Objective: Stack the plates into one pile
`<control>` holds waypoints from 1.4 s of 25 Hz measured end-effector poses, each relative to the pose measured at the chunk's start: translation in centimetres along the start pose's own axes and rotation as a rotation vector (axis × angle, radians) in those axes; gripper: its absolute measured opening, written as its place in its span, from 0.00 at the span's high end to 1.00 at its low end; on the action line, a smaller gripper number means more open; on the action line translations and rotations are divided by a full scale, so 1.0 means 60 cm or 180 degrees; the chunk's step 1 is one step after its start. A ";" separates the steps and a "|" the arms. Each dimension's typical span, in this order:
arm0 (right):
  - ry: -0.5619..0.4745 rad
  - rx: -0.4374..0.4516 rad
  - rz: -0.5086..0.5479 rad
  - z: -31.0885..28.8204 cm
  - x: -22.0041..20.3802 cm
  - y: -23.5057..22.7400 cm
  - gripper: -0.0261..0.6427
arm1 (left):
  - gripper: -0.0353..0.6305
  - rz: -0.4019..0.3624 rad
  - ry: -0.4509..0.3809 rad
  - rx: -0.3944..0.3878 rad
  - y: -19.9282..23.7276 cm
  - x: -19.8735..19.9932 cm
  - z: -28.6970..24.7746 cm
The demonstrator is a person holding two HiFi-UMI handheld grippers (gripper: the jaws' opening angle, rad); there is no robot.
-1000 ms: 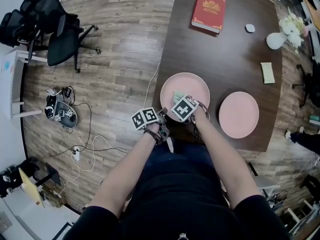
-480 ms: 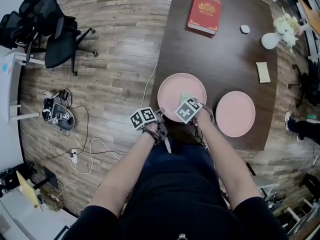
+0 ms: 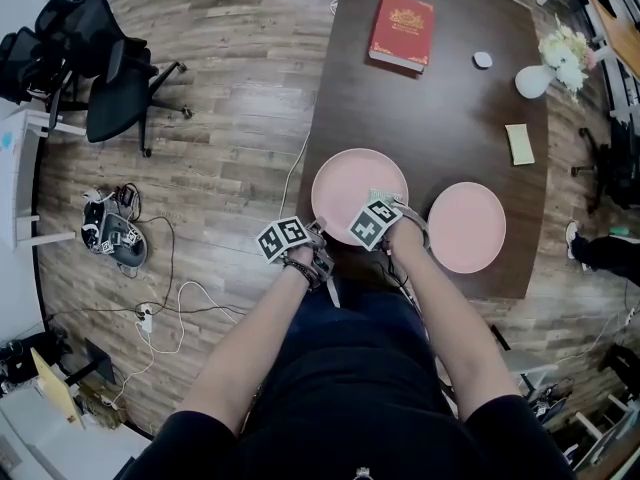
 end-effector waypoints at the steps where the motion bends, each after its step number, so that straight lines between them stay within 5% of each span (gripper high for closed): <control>1: 0.0032 -0.0035 0.0031 0.000 -0.001 -0.001 0.83 | 0.91 0.0000 -0.0002 0.0003 0.000 0.000 0.000; 8: 0.0246 -0.0323 0.0331 -0.003 -0.010 -0.005 0.83 | 0.91 -0.0034 -0.0023 0.0019 0.001 -0.001 -0.002; 18: -0.0092 -0.0312 0.0362 0.002 -0.008 -0.005 0.83 | 0.91 -0.0079 -0.0014 0.0061 -0.001 0.001 -0.002; 35: -0.1433 -0.0041 -0.0423 0.094 0.006 -0.003 0.83 | 0.84 -0.0747 -0.0053 0.0152 -0.026 0.008 0.057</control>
Point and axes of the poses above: the fingertips, and each gripper's own axes: z backward along the fingers, y to its left, x out of its top, the point moved 3 cm from there along z, backward along the fingers, and after that the axes turned 9 degrees about x, right-handed, at the moved point
